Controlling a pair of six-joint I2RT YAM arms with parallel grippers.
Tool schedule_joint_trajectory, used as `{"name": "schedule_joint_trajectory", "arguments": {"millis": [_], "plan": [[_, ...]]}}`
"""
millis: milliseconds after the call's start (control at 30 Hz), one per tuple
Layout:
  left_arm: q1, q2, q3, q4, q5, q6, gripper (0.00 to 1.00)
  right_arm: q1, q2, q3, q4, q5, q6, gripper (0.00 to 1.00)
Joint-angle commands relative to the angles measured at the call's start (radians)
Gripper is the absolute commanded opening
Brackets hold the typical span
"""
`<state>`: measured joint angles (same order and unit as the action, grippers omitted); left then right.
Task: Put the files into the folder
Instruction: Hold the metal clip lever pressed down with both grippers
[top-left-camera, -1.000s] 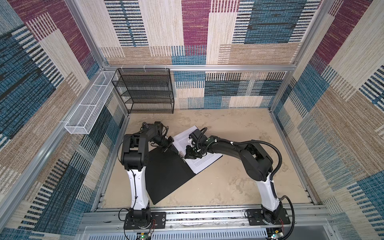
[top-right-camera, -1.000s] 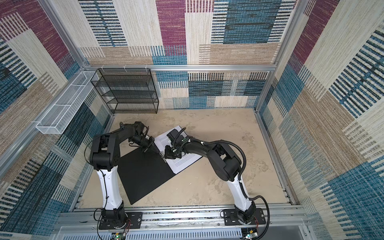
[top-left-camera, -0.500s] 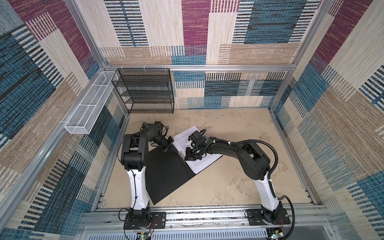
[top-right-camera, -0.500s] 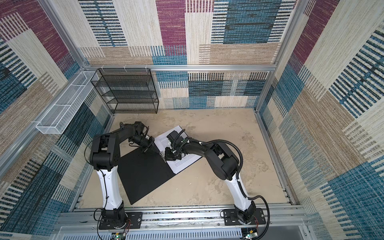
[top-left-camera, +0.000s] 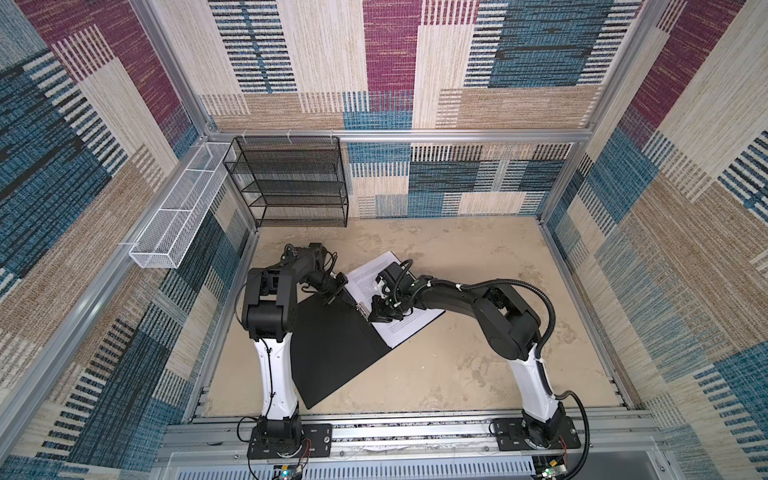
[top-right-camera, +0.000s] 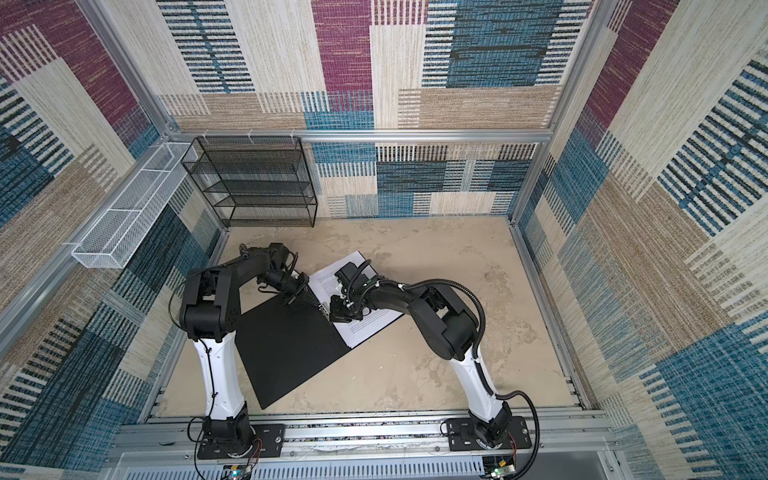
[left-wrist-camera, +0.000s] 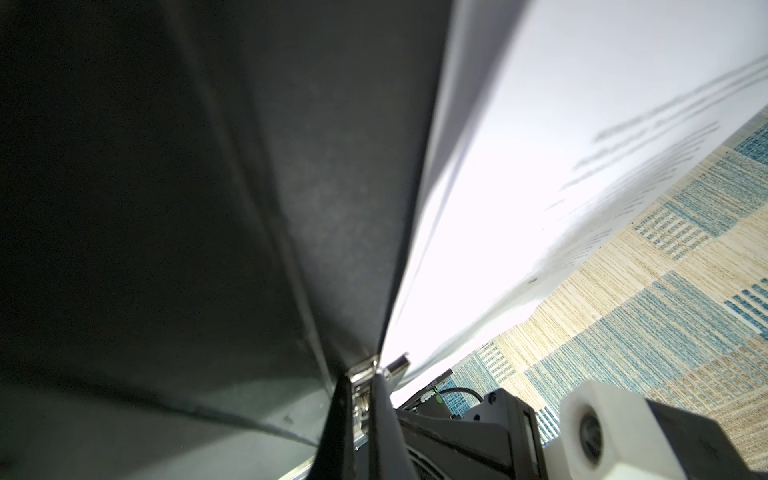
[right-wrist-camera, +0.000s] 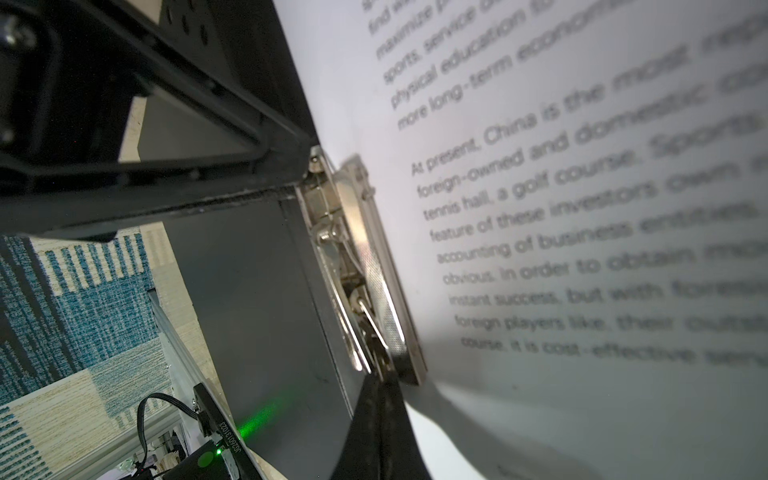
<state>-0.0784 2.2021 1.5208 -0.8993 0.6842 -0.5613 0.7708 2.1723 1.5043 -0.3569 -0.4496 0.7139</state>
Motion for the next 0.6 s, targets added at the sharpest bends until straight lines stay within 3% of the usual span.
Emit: {"name": "schedule_joint_trajectory", "arguments": {"millis": [0, 333, 567], "plan": [[-0.014, 0.064, -0.027, -0.027, -0.322, -0.005, 0.0, -0.008, -0.005, 0.004, 0.052, 0.143, 0.006, 0.0], [-0.014, 0.065, -0.025, -0.028, -0.319, -0.006, 0.0, -0.009, 0.011, 0.037, 0.039, 0.103, -0.007, 0.0], [-0.012, 0.065, -0.027, -0.028, -0.317, -0.003, 0.0, -0.013, 0.023, 0.03, 0.011, 0.183, -0.014, 0.0]]}}
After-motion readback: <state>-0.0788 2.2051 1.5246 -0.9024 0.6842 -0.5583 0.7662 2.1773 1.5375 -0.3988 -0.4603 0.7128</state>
